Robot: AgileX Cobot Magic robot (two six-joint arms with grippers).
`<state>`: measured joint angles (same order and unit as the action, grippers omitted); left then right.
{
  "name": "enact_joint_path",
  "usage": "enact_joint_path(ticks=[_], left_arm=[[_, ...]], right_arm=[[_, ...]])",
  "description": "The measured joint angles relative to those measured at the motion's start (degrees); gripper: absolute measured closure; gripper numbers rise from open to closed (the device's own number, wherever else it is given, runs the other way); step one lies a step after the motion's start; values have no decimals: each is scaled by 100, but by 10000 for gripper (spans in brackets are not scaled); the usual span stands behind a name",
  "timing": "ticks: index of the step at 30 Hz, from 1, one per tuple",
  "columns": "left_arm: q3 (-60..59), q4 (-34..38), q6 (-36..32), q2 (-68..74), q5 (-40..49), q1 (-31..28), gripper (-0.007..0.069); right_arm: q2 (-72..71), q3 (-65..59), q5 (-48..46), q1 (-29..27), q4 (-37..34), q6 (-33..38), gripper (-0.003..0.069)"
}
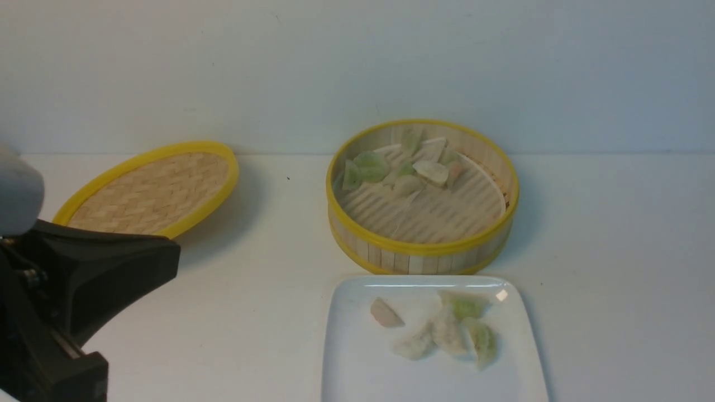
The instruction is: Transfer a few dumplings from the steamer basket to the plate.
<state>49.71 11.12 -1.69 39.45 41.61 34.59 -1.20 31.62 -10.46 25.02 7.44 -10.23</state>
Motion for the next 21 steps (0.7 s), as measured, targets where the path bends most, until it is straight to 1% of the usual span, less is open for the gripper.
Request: enact_joint_path(ticks=[4, 7, 10, 14, 16, 17, 18, 21], left_arm=[[0, -27, 0, 0, 5, 0, 631], [-8, -236, -2, -25, -20, -8, 631], [-259, -432, -7, -223, -318, -141, 631], [-1024, -523, -7, -748, -991, -667, 631], [-1749, -559, -24, -1232, -1564, -1116, 631], [-1815, -560, -29, -1319, -1611, -1192, 631], [-2278, -583, -39, -1641, -1944, -1458, 631], [-3267, -658, -39, -2374, -2482, -2009, 631]], right_arm=[[0, 0, -5, 0, 0, 0, 673], [0, 0, -5, 0, 0, 0, 673], [0, 0, -5, 0, 0, 0, 673], [0, 0, -10, 0, 0, 0, 673], [0, 0, -10, 0, 0, 0, 673], [0, 0, -10, 0, 0, 0, 673], [0, 0, -10, 0, 0, 0, 673], [0, 0, -10, 0, 0, 0, 673]])
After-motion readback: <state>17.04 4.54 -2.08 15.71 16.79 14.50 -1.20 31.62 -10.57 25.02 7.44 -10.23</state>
